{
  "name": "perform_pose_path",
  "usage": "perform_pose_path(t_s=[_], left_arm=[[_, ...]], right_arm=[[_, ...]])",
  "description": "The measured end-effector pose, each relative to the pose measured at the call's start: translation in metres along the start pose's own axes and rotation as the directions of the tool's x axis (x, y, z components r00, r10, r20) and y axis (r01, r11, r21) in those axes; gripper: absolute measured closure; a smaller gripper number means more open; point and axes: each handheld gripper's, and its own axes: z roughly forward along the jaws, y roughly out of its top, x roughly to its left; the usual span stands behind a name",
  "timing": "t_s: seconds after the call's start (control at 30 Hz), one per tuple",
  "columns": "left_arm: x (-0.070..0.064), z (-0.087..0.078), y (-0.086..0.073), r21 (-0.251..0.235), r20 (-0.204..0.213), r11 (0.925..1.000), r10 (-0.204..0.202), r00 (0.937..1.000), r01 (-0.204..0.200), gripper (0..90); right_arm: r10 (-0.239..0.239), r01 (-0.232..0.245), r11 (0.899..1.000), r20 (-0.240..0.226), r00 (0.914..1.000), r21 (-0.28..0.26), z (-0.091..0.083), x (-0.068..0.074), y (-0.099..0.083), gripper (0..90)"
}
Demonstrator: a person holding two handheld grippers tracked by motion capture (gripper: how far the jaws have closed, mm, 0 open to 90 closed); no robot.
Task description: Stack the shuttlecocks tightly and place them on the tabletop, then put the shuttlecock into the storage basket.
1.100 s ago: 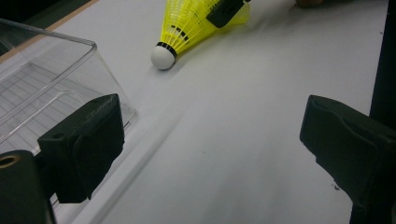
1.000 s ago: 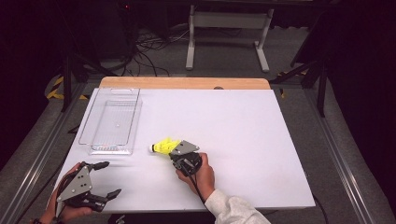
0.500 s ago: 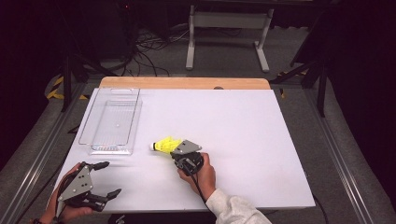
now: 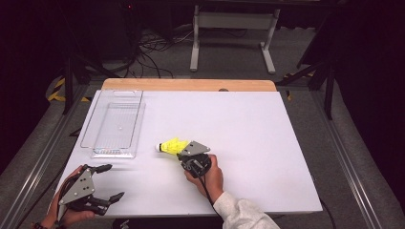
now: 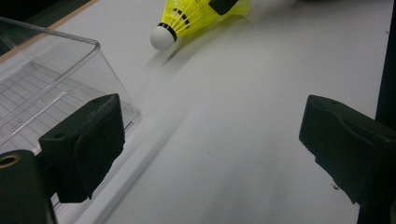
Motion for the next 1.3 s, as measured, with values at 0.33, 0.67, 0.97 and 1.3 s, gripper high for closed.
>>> perform_pose_path(t_s=[0.33,0.67,0.97,1.3], left_arm=[[0.002,0.001,0.000,-0.005,0.004,1.0000,-0.002,1.0000,0.002,8.1],[0.002,0.001,0.000,-0.010,0.009,1.0000,-0.003,1.0000,0.003,8.1],[0.003,0.000,0.001,-0.015,-0.001,0.9998,-0.010,1.0000,0.010,8.0],[0.004,0.000,0.001,-0.014,-0.010,0.9999,-0.008,0.9999,0.008,8.0]], right_arm=[[0.000,0.000,1.000,0.003,1.0000,-0.003,-0.004,-0.004,0.000,88.3],[-0.008,0.008,1.000,0.007,0.9999,-0.011,-0.007,-0.005,0.001,88.3],[-0.015,0.015,0.999,0.004,0.9999,-0.030,-0.014,-0.007,0.004,88.3],[-0.025,0.025,0.999,-0.004,0.9997,-0.043,-0.017,-0.009,0.003,88.3]])
